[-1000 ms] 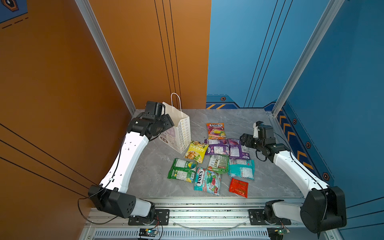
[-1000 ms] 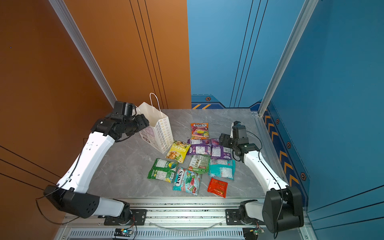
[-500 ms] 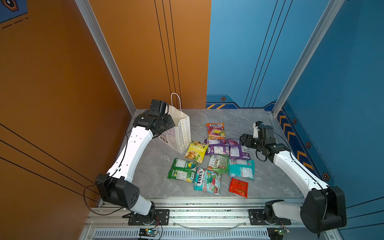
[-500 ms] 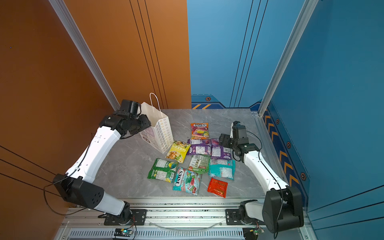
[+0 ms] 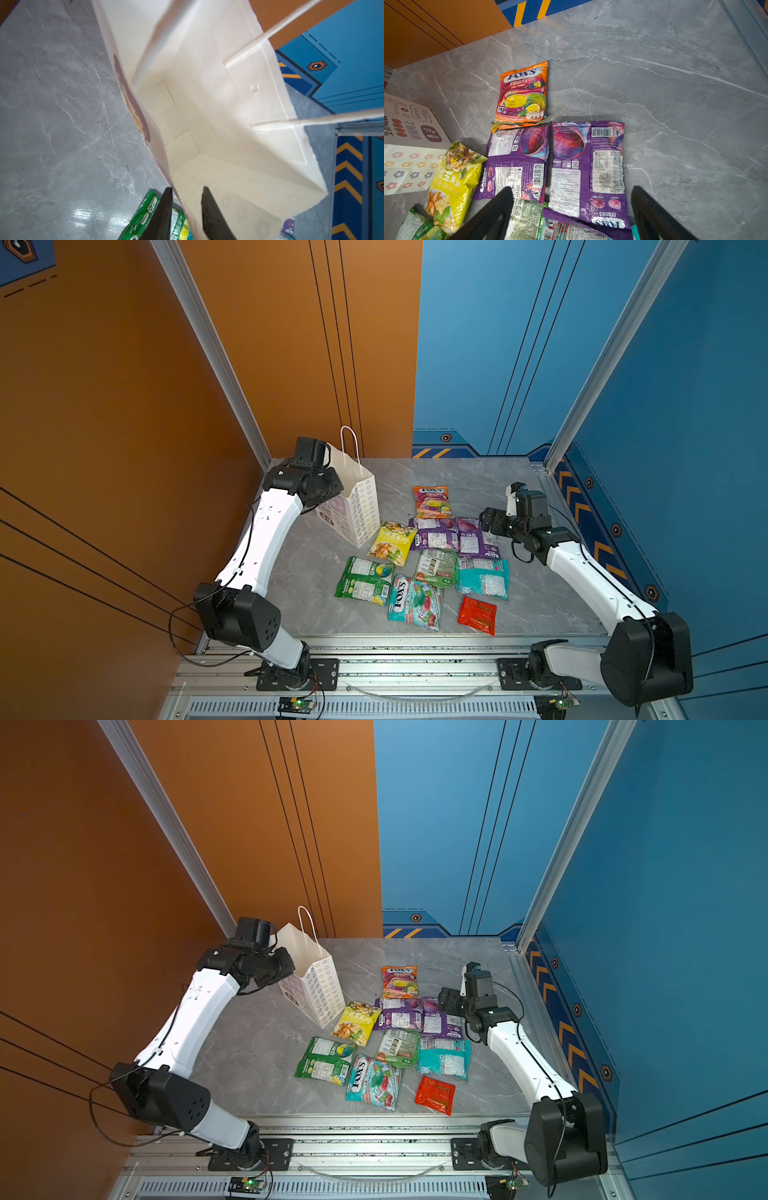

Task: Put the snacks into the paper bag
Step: 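Grasp the bag's top edge with the left gripper and pull it open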

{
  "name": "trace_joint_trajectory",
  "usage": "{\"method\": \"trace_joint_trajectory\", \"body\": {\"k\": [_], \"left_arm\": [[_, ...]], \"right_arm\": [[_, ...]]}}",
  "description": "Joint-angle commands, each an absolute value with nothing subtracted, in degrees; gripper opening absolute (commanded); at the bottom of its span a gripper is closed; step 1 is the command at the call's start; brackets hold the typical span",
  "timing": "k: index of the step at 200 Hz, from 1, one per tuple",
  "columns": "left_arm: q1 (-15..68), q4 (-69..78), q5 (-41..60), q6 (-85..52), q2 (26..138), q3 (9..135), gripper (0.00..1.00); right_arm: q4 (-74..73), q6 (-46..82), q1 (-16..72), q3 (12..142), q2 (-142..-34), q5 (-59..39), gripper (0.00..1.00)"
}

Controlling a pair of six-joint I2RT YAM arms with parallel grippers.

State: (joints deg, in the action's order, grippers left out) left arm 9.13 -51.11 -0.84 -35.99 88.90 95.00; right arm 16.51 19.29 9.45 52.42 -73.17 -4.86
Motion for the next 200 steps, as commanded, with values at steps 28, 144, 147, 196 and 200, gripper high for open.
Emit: {"method": "trace_joint_trajectory", "body": {"k": [28, 144, 147, 196, 200], "left_arm": [[6.02, -52.25, 5.00, -33.10, 88.07, 98.56, 0.09], [-4.54, -57.64, 19.23, -21.11, 77.81, 92.48, 0.00], [-4.81, -57.88, 19.37, -20.83, 77.71, 92.46, 0.00], [-7.48, -63.31, 18.54, -14.62, 76.82, 93.23, 0.01], [-7.64, -63.76, 18.22, -14.11, 76.74, 93.32, 0.01]], "right_arm": [[17.57, 19.31, 9.75, 52.60, -73.68, -5.97, 0.90], [21.48, 26.08, 10.18, 53.13, -72.52, -11.72, 0.87], [21.61, 26.34, 10.15, 53.05, -72.35, -11.86, 0.87], [27.38, 30.11, 10.18, 48.65, -66.16, -12.33, 0.84], [28.24, 30.41, 10.15, 48.23, -65.55, -12.23, 0.84]]}}
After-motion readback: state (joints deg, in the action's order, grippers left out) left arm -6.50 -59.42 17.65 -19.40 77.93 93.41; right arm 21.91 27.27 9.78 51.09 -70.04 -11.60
